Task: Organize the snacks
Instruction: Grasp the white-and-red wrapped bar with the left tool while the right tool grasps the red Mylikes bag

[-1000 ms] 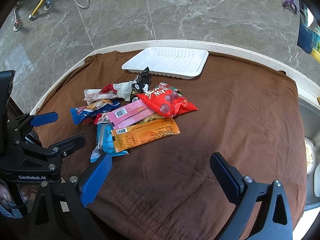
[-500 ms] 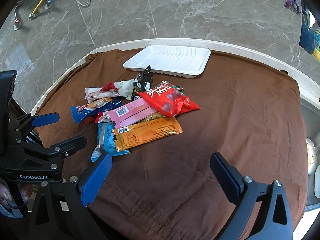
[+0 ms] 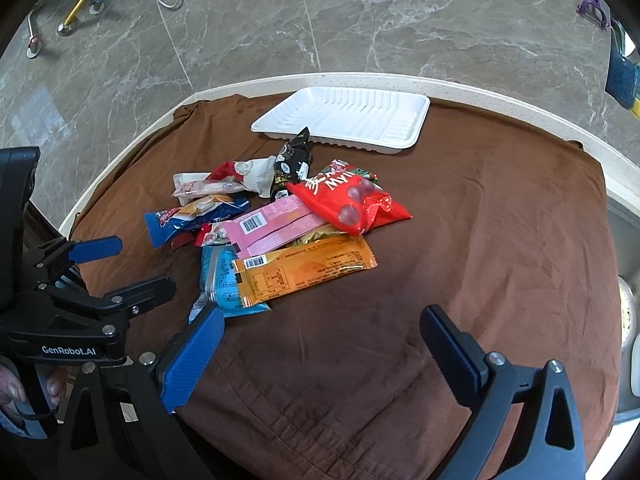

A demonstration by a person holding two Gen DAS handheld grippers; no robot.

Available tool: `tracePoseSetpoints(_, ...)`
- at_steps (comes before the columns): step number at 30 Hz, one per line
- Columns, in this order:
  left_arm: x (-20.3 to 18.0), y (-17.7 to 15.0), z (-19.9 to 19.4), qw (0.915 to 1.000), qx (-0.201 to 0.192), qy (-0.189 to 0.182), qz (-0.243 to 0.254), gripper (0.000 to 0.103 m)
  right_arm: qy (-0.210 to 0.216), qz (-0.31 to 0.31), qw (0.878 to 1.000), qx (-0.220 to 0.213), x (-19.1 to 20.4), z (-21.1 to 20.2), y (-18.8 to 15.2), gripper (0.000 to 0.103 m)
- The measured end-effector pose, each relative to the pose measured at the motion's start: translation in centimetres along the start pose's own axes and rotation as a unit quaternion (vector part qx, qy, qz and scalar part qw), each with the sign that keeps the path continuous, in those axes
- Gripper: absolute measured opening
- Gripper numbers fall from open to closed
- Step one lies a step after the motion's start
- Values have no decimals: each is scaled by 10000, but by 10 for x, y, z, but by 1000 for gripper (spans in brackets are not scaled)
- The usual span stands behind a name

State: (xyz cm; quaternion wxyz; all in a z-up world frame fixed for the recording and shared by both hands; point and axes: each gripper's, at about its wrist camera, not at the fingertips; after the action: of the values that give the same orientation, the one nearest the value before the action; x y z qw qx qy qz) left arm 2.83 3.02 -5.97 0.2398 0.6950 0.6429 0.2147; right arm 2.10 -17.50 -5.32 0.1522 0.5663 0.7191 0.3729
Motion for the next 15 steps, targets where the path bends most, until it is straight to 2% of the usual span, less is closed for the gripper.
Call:
tracePoseSetpoints(3, 5, -3, -1, 9998, 124, -52, -144, 103, 5, 4, 10000, -16, 1, 2, 2, 101)
tracePoseSetpoints(9, 20, -11, 3, 9959, 655, -279, -560, 102, 24, 27, 10000, -43, 5, 7, 9, 101)
tracePoseSetpoints(13, 38, -14, 0, 9871, 739, -869, -1125, 102, 53, 70, 10000, -44, 6, 10, 12, 101)
tracePoseSetpoints(15, 46, -16, 5, 9769, 910, -1311, -1421, 102, 70, 86, 9999, -33, 7, 13, 13, 101)
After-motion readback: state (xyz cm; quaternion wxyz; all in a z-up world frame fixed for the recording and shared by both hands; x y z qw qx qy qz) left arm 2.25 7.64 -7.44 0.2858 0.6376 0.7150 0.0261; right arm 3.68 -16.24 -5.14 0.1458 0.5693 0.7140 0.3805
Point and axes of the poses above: each gripper's, at about its wrist camera, not at the fingertips, and z roughly the way its jaws point, x to its left, y to its top, and after that the axes turned 9 degrees about -x, right-handed
